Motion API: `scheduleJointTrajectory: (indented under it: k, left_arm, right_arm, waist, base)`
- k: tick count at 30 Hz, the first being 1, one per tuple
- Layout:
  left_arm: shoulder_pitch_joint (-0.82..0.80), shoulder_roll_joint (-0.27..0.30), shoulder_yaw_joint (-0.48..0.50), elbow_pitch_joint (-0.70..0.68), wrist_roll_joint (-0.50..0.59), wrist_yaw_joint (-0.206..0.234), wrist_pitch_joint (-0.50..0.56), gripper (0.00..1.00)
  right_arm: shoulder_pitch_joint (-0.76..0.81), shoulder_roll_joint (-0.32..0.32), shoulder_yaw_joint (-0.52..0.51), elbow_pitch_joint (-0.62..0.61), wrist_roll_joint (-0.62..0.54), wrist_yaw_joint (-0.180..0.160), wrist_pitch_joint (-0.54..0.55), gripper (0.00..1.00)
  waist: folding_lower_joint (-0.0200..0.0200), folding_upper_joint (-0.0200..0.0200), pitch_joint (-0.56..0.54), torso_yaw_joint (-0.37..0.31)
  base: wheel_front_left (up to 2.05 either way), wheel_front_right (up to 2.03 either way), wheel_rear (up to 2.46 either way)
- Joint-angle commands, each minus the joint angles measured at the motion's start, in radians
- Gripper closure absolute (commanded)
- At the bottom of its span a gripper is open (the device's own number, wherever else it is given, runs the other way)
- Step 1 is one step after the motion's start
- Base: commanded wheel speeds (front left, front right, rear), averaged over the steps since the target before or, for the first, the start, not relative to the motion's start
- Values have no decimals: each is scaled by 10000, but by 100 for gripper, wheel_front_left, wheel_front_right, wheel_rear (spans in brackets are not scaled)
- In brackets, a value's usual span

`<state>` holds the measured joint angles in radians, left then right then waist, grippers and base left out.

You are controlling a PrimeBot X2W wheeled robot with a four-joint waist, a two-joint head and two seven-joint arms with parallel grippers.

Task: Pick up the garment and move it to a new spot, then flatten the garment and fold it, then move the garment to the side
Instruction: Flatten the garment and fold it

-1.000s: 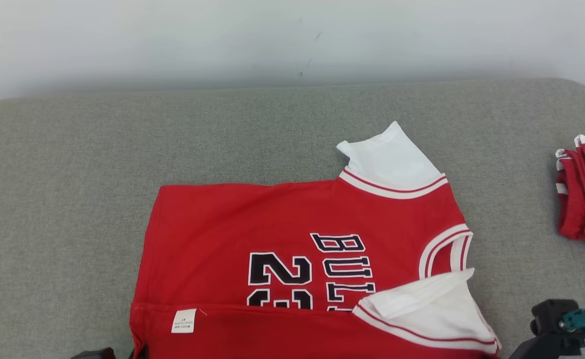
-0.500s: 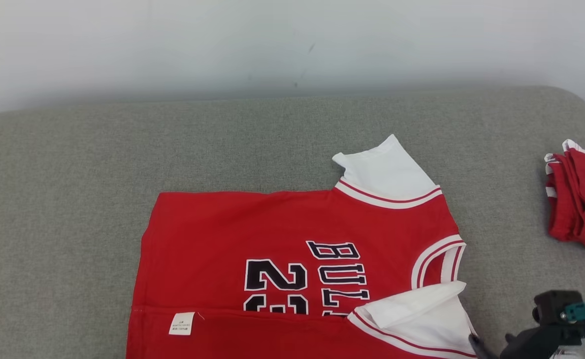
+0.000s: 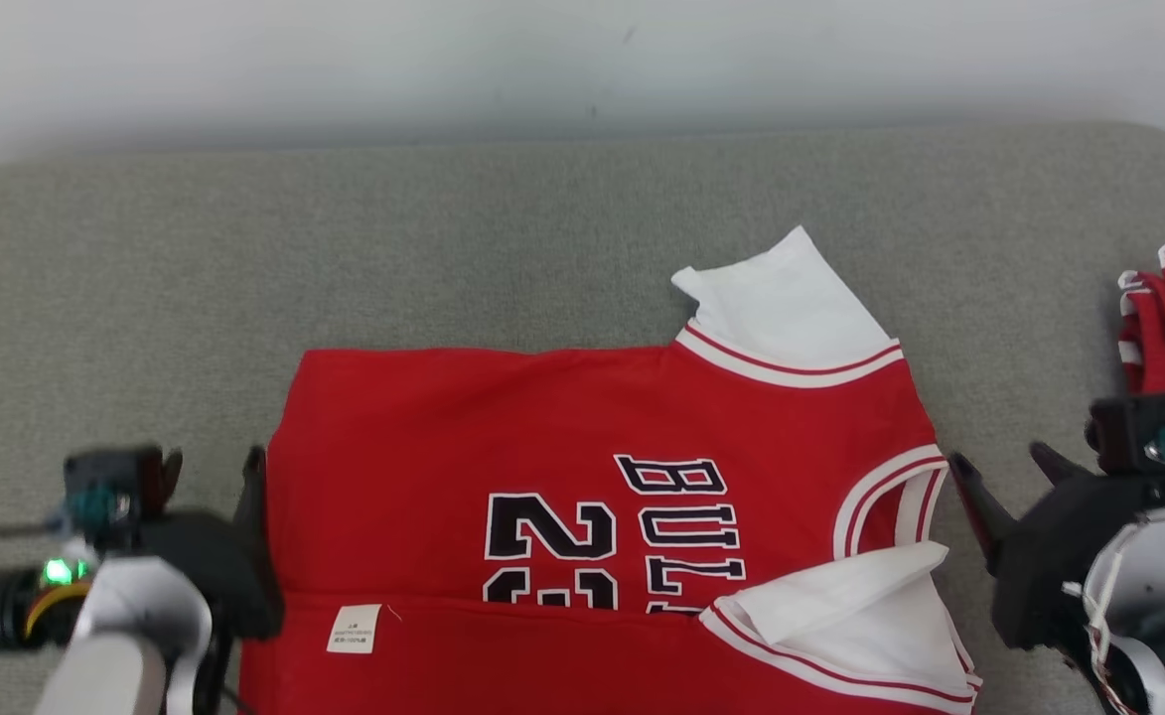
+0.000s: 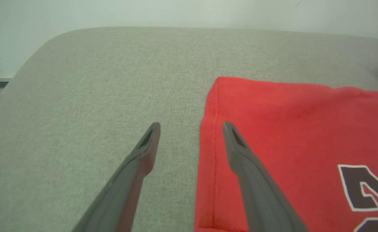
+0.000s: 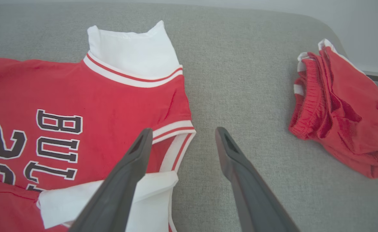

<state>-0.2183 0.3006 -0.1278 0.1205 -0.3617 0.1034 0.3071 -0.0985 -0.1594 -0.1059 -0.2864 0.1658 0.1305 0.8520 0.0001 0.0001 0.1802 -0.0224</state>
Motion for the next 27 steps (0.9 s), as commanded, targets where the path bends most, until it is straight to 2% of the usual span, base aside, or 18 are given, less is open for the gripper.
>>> scheduleJointTrajectory:
  k: [1, 5, 7, 12, 19, 27]
  left_arm:
    - [-854, 70, -129, 503, 82, -157, 189, 0]
    - [-2481, 251, -441, 1833, 381, -464, 429, 0]
    - [-3119, 515, -695, 2507, 730, -571, 576, 0]
    - [-4237, 756, -1079, 3767, 1121, -848, 616, 0]
    - [-4978, 817, -1542, 5002, 1548, -959, 564, 0]
    - [-4998, 602, -1769, 5764, 1379, -1089, 1131, 0]
  right_arm:
    - [-375, -96, 286, 105, -12, -2, -105, 0]
    - [-1053, -256, 1001, 383, 200, -2, -255, 0]
    - [-1296, -323, 1281, 527, 290, -2, -325, 0]
    - [-1632, -473, 1447, 764, 247, -2, -455, 0]
    - [-1633, -416, 1353, 888, 272, -2, -630, 0]
    - [-1632, -395, 1194, 965, 239, -2, -693, 0]
  waist:
    - [-1, -1, 557, -130]
    - [-1, -1, 1110, -524]
    - [-1, -1, 1330, -755]
    - [-1, -1, 1754, -1210]
    - [-1, -1, 2034, -1444]
    - [-1, -1, 1930, -1279]
  base:
    - [0, 0, 0]
    - [0, 0, 0]
    - [0, 0, 0]
    - [0, 0, 0]
    - [0, 0, 0]
    - [0, 0, 0]
